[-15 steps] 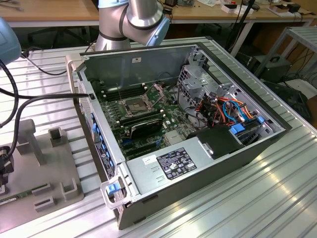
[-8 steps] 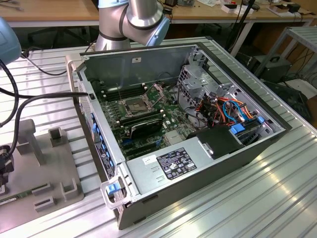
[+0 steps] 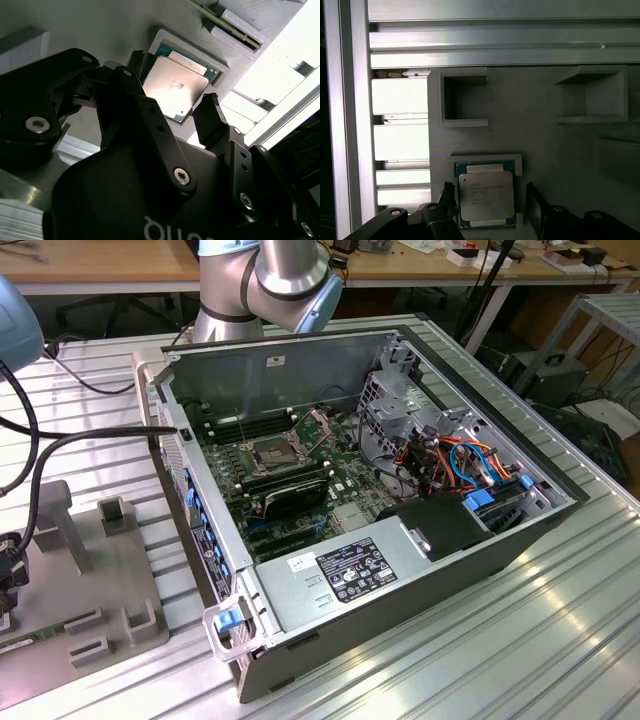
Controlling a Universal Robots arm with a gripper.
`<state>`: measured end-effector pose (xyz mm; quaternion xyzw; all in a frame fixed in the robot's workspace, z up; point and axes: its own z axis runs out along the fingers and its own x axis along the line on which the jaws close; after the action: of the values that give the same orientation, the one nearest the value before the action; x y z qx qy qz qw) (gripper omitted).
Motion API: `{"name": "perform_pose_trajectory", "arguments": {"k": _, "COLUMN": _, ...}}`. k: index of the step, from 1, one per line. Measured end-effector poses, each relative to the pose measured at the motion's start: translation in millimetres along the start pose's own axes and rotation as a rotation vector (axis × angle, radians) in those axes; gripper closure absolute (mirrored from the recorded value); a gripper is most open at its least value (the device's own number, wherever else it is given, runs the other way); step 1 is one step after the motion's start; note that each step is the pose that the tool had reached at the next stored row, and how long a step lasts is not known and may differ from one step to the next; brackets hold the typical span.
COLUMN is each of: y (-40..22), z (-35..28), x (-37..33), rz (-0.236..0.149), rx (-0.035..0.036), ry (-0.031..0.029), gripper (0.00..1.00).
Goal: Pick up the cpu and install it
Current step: 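Pick up the cpu and move it towards the insertion slot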
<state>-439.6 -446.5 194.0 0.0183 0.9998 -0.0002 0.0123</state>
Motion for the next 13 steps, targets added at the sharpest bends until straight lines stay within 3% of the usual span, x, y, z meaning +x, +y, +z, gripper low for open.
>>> {"name": "perform_pose_trajectory", "arguments": {"k": 13, "y": 0.5, "z": 2.3, "x": 0.2, "rz": 0.0, "rx": 0.0, "ry": -0.0001, "gripper": 0.32}}
